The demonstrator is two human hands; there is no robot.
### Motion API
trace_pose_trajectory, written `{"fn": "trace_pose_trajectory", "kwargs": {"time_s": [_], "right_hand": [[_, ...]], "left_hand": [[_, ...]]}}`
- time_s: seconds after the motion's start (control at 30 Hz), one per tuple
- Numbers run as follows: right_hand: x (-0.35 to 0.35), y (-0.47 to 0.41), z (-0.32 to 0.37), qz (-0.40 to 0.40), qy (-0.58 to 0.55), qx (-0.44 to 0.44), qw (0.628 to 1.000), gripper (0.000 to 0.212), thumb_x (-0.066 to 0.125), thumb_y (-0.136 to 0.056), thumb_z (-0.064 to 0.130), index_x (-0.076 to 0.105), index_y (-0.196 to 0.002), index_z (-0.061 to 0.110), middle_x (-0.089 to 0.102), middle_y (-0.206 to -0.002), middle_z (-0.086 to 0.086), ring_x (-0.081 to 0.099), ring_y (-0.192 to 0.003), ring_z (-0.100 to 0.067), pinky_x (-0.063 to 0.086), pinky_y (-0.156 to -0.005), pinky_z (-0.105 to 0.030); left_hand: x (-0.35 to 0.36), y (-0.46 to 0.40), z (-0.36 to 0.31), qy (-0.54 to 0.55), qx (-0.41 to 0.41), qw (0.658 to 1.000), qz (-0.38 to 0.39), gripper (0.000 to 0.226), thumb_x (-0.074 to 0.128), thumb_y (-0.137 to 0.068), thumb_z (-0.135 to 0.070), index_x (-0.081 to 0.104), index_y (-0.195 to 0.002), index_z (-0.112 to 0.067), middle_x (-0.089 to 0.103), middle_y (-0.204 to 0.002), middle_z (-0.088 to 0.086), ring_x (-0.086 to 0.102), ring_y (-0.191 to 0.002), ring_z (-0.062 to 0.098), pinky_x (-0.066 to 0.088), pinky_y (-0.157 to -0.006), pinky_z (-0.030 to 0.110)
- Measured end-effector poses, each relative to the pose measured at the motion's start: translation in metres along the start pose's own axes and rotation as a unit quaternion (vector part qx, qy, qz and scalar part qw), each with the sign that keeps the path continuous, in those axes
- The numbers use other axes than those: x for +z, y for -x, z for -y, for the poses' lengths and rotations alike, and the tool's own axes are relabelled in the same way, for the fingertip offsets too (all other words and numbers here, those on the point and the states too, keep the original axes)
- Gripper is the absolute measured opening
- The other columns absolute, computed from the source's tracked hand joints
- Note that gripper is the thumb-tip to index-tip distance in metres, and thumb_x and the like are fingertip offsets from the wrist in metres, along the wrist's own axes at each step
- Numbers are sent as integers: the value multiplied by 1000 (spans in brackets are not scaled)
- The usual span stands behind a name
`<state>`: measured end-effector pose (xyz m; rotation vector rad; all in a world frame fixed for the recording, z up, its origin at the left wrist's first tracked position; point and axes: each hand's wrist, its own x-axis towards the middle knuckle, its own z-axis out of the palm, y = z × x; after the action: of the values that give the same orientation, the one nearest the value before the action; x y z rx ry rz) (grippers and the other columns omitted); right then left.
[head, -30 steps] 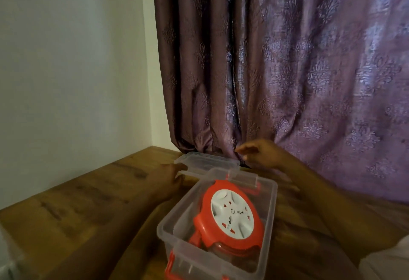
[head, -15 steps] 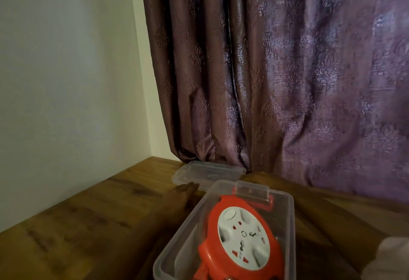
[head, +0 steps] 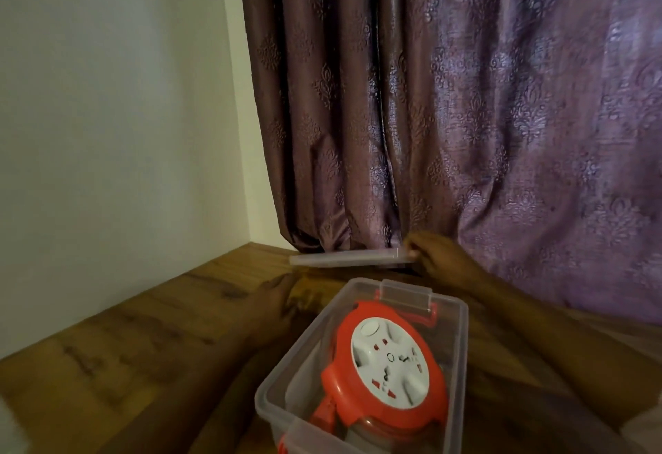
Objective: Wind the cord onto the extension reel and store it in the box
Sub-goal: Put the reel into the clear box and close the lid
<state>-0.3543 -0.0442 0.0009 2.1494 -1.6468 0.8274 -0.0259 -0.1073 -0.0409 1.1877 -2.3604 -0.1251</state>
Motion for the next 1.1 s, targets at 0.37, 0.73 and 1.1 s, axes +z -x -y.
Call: {"fn": "trace_pose_trajectory", "kwargs": {"time_s": [0.37,0.73,1.1], "right_hand": [[-103,-32,44,-114,-163,22,980,14,51,-92,3,60,-94,13,64,-88,-3,61,-83,-22,51,-74,-36],[-157,-42,100,-262,-278,57,923,12,50,-95,23,60,-98,21,62,-96,3,58,-90,-16,51,-76,-35],[-78,2,96,68,-165,143,973,26,62,-89,14,65,-110,-1,61,-92,-11,50,-77,-11,40,-66,-14]], "left_hand": [[-55,13,-38,385,-88,910,-124,55,55,-94,-42,32,-143,-29,52,-134,-3,56,-121,27,50,-95,38],[-140,80,-103,436,-80,869,-221,27,63,-93,-28,56,-118,-21,72,-106,7,73,-85,25,62,-61,36],[-103,145,-107,366,-186,911,41,37,59,-90,-45,58,-113,-16,69,-60,4,61,-46,16,49,-46,26]]}}
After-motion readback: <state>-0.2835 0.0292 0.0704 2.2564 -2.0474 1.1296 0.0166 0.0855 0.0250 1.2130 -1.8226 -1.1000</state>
